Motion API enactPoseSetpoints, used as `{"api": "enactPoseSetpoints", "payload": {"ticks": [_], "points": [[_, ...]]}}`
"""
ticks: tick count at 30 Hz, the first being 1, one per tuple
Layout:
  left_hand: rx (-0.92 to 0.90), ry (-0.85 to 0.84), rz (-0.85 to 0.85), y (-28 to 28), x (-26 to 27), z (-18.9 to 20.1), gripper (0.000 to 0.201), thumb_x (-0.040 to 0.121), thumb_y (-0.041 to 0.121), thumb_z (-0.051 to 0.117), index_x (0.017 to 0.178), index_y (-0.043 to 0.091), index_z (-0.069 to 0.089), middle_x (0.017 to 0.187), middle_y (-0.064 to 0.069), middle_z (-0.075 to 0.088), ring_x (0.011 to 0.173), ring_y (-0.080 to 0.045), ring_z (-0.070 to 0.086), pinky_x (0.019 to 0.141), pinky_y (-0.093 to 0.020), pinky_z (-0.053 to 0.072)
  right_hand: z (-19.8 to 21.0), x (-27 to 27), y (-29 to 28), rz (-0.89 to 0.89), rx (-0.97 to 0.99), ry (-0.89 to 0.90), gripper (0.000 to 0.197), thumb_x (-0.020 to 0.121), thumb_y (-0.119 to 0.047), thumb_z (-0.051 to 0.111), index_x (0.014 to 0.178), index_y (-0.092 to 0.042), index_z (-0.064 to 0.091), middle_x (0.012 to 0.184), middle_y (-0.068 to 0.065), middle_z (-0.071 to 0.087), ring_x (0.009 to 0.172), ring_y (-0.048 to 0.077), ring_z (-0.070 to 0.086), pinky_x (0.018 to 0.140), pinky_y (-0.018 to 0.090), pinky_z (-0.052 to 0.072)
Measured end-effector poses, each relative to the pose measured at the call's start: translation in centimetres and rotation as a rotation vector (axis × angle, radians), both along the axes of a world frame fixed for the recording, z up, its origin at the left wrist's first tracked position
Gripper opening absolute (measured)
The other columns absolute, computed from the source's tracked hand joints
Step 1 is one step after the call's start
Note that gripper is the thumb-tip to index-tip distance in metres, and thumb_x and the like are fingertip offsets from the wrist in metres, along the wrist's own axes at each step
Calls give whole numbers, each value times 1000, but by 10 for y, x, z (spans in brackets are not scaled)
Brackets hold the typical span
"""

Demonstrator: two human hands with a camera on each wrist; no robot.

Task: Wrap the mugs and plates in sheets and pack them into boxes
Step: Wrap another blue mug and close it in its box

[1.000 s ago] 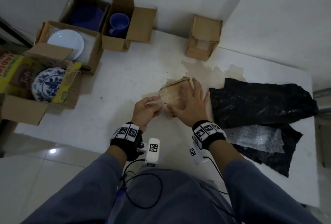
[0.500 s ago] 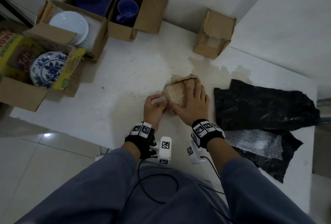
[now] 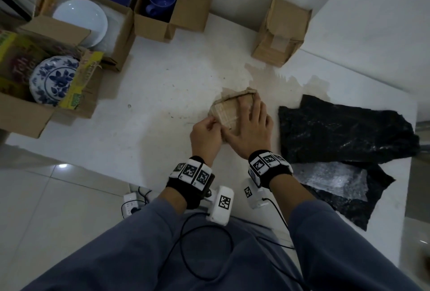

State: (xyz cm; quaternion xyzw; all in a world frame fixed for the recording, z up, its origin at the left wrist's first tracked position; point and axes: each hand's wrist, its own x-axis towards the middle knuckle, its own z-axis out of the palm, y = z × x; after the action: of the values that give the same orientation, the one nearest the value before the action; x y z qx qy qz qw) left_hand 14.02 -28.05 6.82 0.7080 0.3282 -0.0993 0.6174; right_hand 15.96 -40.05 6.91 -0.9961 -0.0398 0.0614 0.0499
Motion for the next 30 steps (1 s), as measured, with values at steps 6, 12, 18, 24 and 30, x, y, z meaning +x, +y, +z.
{"api": "enactPoseSetpoints", "payload": {"ticks": [6, 12, 18, 24, 30], "points": [[-123, 113, -114, -19, 14, 13, 45, 77, 34, 54, 118, 20, 65, 111, -4, 67, 96, -21, 67, 83, -38, 59, -2, -2, -1, 50, -61, 44, 88, 78, -50, 43, 154, -15, 15, 160, 23, 9, 143, 42, 20, 107, 53, 28], [81, 53, 50, -24, 5, 9, 16, 83, 13, 62, 96, 16, 72, 87, 2, 70, 83, -19, 66, 76, -30, 56, 1, -3, -1, 52, -24, 42, 86, 82, -62, 28, 154, -16, 15, 160, 22, 6, 143, 42, 18, 108, 53, 24], [71, 48, 80, -11, 2, 9, 17, 73, 21, 80, 65, 30, 68, 70, 15, 70, 72, -10, 69, 72, -29, 59, 1, -4, -4, 78, -15, 53, 101, 74, -76, 30, 153, -16, 12, 159, 25, 5, 142, 44, 20, 108, 55, 27], [3, 108, 139, -6, 6, 4, 21, 63, 21, 88, 69, 32, 72, 71, 16, 71, 77, -9, 71, 84, -35, 59, 1, -2, -8, 93, -3, 61, 112, 67, -80, 47, 153, -19, 11, 160, 23, 2, 142, 43, 18, 109, 55, 27], [-9, 93, 173, -6, 4, 5, 40, 60, 20, 90, 98, 19, 76, 74, 13, 73, 76, -6, 71, 80, -33, 60, 1, -3, -8, 87, 18, 65, 116, 63, -82, 49, 153, -19, 13, 161, 21, 0, 144, 41, 16, 112, 54, 23]]}}
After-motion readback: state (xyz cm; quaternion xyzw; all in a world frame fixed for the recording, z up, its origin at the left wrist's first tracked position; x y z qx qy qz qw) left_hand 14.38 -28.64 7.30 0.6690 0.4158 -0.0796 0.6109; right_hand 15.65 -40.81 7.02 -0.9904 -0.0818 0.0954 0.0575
